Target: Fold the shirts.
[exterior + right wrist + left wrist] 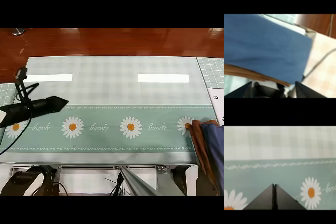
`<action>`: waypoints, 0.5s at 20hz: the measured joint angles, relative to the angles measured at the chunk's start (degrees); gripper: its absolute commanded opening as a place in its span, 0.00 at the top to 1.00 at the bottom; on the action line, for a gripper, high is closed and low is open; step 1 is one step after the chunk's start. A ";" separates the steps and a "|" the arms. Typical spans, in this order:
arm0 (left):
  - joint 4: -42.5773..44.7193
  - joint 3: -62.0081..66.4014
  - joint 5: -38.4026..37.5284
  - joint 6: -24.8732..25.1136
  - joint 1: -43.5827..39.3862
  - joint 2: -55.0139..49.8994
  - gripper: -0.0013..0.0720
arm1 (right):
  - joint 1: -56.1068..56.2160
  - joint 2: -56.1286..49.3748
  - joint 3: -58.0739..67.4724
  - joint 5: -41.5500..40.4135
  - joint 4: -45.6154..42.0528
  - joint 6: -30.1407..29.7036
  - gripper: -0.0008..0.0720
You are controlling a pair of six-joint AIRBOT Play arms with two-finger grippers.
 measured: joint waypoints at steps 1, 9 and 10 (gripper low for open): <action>0.04 1.95 0.28 0.24 0.39 -0.61 0.95 | -0.07 -2.27 2.38 -0.92 3.39 -0.46 0.62; -3.69 36.54 -5.68 0.96 -3.82 -15.76 0.95 | 25.46 -14.99 17.79 -22.45 41.75 -6.16 0.96; -1.92 38.84 -6.67 0.92 -6.36 -17.14 0.95 | 33.68 -15.63 17.35 -25.31 39.45 -6.60 0.96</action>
